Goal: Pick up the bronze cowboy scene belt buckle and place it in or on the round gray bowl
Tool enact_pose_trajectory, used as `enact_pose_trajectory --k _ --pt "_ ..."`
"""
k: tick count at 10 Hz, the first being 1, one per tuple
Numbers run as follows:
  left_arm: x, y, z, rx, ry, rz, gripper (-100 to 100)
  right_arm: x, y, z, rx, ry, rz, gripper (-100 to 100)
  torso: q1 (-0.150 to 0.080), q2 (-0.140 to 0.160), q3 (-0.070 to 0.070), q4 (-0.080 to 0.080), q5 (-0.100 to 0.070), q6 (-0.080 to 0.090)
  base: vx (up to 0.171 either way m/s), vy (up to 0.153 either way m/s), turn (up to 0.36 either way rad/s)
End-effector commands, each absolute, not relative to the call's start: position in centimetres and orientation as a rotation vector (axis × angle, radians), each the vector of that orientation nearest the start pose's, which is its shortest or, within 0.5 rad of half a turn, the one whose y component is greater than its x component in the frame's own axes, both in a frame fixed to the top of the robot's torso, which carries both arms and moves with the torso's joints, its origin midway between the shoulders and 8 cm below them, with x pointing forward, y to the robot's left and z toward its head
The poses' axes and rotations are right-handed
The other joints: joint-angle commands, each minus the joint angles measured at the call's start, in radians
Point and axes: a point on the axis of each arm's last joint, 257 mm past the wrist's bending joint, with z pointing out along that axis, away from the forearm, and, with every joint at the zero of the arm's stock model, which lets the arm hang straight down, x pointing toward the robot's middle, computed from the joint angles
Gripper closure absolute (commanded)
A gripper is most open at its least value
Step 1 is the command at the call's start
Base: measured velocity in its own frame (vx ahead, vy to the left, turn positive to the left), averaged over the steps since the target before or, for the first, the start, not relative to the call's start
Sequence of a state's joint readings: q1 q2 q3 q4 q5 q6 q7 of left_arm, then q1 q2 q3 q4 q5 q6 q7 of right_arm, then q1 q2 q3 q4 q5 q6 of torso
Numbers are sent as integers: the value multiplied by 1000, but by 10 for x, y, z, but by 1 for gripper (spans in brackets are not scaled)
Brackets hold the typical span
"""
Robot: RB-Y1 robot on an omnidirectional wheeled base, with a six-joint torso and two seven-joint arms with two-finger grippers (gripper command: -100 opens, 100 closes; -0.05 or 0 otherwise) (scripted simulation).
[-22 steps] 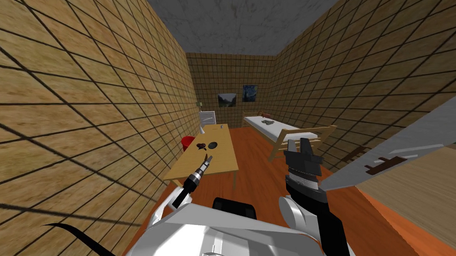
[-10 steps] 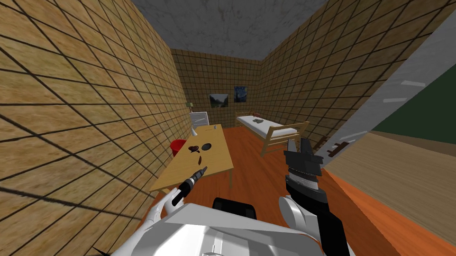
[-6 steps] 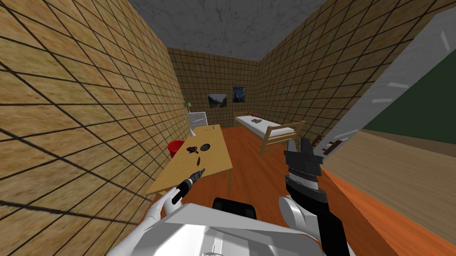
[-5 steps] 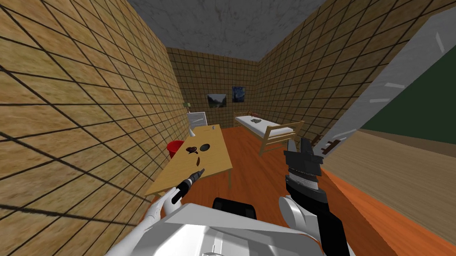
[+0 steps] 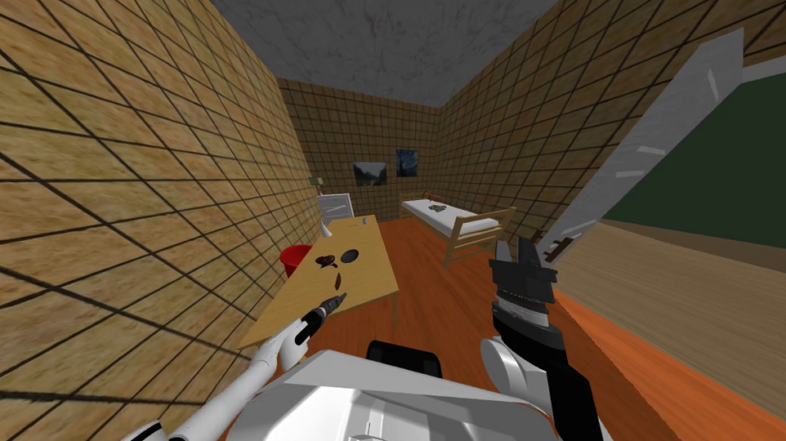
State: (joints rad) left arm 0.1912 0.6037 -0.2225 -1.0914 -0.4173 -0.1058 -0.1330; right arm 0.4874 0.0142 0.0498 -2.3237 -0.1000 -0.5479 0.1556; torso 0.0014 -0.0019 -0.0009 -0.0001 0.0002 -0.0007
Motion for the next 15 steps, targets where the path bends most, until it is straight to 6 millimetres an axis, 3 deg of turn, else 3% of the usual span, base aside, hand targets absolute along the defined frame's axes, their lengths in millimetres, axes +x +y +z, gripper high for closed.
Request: enact_pose_trajectory --k 1,9,13,14,15 --pt "359 464 -492 -487 2185 -95 -100 327 -274 55 604 504 1293 0 0 0 0 0 0 0 28 8 -74" --pt "373 512 -493 -460 2221 72 -100 327 -274 55 604 504 1293 0 0 -1 -1 0 0 0 28 11 -33" --pt "382 522 -488 -453 2220 106 -100 327 -274 55 604 504 1293 0 0 -1 -1 0 0 0 35 15 -16" --pt "383 523 -488 -451 2220 109 0 327 -274 55 604 504 1293 0 0 0 0 0 0 -1 0 0 0" --pt "386 512 -493 -442 2220 105 -100 327 -274 55 604 504 1293 0 -1 1 0 0 0 0 32 43 50"
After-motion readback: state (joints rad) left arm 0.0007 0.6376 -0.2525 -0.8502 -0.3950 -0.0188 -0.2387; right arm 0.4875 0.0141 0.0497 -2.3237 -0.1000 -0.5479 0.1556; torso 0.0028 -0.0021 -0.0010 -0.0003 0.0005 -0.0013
